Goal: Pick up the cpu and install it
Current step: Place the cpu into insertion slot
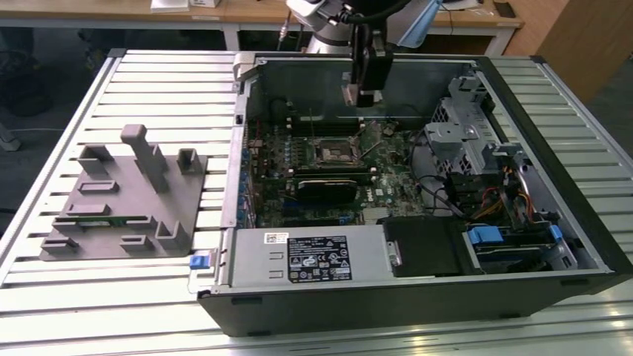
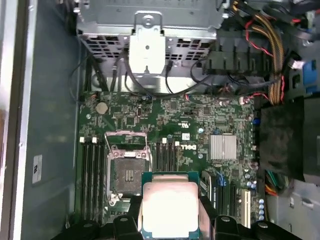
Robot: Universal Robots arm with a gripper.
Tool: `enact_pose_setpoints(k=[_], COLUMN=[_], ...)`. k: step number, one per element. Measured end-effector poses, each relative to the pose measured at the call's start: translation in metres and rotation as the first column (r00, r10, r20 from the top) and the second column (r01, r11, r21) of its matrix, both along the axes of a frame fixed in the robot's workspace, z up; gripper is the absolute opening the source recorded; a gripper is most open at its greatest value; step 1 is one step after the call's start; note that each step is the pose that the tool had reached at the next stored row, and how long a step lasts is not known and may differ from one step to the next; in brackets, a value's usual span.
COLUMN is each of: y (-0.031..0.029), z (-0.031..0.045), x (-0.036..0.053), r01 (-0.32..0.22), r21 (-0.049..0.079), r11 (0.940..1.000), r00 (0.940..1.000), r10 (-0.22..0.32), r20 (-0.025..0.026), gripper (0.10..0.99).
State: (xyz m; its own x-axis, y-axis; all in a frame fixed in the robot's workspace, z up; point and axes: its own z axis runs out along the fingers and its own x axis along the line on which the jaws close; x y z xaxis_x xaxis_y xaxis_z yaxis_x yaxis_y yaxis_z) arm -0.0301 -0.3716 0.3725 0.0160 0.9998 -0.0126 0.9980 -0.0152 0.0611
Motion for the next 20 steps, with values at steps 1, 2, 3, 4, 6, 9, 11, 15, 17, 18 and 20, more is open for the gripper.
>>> enact_pose_setpoints(k=[1, 2, 3, 4, 6, 9, 11, 15, 17, 18, 20], y=[0.0, 0.0, 0.0, 0.0001, 0.0001, 0.0001, 0.0002, 0.0002, 0.0002, 0.0002, 0.0002], z=[-0.0003, -0.0006, -0.0009, -0.0011, -0.0017, -0.0025, -0.003, -0.004, -0.0045, -0.0047, -0.0051], x=[0.0, 0.0, 0.0, 0.0, 0.0, 0.0, 0.0, 0.0, 0.0, 0.0, 0.0], r01=[0.016, 0.031, 0.047, 0.063, 0.094, 0.141, 0.171, 0.234, 0.268, 0.286, 0.321], r21=[0.0, 0.0, 0.0, 0.0, 0.0, 0.0, 0.0, 0.0, 0.0, 0.0, 0.0], r11=[0.9999, 0.9995, 0.9989, 0.998, 0.9956, 0.99, 0.9852, 0.9724, 0.9633, 0.9584, 0.9469], r00=[0.9999, 0.9995, 0.9989, 0.998, 0.9956, 0.99, 0.9852, 0.9724, 0.9633, 0.9584, 0.9469], r10=[-0.016, -0.031, -0.047, -0.063, -0.094, -0.141, -0.171, -0.234, -0.268, -0.286, -0.321], r20=[0.0, 0.0, 0.0001, 0.0, 0.0001, 0.0, 0.0, 0.0, 0.0001, 0.0001, 0.0001], gripper=[0.533, 0.533, 0.533, 0.533, 0.533, 0.533, 0.533, 0.533, 0.533, 0.533, 0.533])
